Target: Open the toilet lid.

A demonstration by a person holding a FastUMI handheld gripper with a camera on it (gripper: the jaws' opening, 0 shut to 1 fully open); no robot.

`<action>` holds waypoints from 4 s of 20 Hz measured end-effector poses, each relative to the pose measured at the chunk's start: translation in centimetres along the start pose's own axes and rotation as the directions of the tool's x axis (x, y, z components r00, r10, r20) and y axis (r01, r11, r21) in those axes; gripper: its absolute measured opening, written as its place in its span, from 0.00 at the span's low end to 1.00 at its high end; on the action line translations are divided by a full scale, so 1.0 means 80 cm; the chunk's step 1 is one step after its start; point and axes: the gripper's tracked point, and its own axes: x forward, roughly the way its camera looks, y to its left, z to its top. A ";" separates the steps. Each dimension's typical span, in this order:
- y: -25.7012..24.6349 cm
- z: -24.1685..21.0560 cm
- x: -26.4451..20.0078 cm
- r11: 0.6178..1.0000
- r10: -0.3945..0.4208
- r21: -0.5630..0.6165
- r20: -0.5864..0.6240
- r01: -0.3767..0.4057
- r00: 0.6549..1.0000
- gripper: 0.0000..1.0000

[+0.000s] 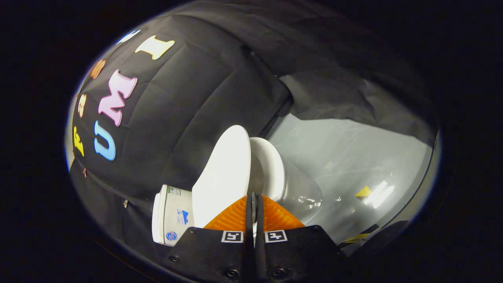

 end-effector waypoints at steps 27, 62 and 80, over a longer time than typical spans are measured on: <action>0.453 -0.077 -0.133 0.754 0.311 -0.653 0.257 -0.073 0.915 0.06; 0.640 -0.208 -0.157 0.539 0.509 -0.821 0.138 -0.190 0.850 0.88; 0.587 -0.053 -0.376 0.575 0.536 -0.815 0.307 -0.074 0.786 1.00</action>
